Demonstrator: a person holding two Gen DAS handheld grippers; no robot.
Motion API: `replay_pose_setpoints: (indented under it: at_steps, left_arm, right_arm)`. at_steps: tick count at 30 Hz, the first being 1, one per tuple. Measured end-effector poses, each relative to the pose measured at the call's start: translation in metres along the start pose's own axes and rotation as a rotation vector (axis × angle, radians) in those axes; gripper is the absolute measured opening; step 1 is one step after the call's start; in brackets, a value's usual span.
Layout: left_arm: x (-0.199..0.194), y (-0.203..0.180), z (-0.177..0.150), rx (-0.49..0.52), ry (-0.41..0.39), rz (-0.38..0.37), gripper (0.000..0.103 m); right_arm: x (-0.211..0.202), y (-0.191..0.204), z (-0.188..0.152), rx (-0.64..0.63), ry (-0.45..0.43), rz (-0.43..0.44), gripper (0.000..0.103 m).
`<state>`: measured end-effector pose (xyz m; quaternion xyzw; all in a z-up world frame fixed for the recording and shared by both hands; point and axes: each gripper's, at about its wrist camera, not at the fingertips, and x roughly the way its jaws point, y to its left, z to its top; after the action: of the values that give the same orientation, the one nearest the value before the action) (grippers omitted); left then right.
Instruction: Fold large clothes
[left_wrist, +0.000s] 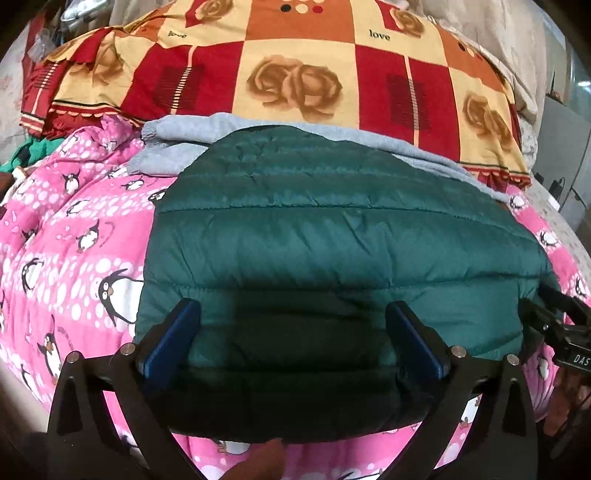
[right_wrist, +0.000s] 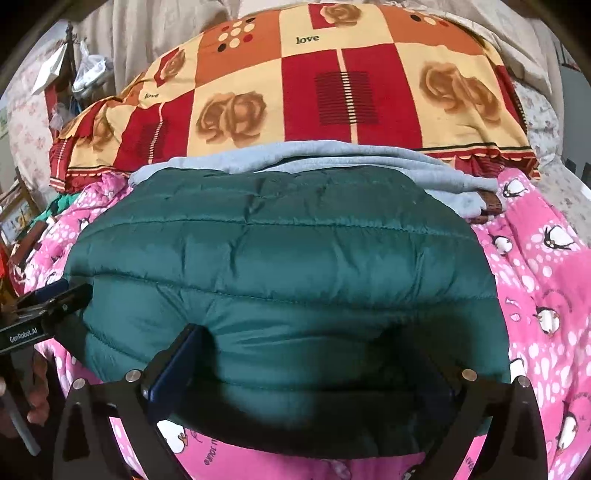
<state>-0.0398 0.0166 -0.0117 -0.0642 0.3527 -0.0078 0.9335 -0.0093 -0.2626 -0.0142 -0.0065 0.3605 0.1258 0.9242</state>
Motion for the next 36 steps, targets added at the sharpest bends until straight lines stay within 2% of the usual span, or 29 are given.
replay_pose_setpoints:
  at_steps: [4,11,13,16,19,25,28,36]
  left_arm:
    - [-0.002,0.001,-0.004,-0.050,-0.025,0.006,0.102]
    - [-0.007,-0.006,-0.002,-0.005,0.043,0.040,0.102]
    - [-0.018,-0.010,-0.003,0.012,0.069,0.048,0.102]
    - [-0.050,-0.016,-0.012,0.018,0.082,0.037,0.102]
    - [-0.081,-0.025,-0.018,0.033,0.085,0.081,0.102]
    - [-0.147,-0.039,-0.022,0.040,0.017,0.090,0.102]
    - [-0.160,-0.045,-0.020,0.046,0.016,0.062,0.102]
    - [-0.175,-0.048,-0.020,0.045,0.019,0.046,0.102]
  right_arm:
    - [-0.001,-0.001,0.000,0.028,-0.003,0.009,0.103]
    - [-0.001,0.008,0.003,-0.024,0.060,-0.045,0.103]
    - [-0.016,0.012,0.003,-0.013,0.072,-0.087,0.098]
    - [-0.059,0.018,-0.003,0.036,0.024,-0.062,0.097]
    - [-0.096,0.027,-0.012,0.052,0.035,-0.056,0.097]
    - [-0.154,0.038,-0.025,0.061,-0.009,-0.054,0.097]
    - [-0.173,0.041,-0.024,0.059,-0.038,-0.046,0.097]
    - [-0.201,0.048,-0.024,0.033,-0.085,-0.062,0.097]
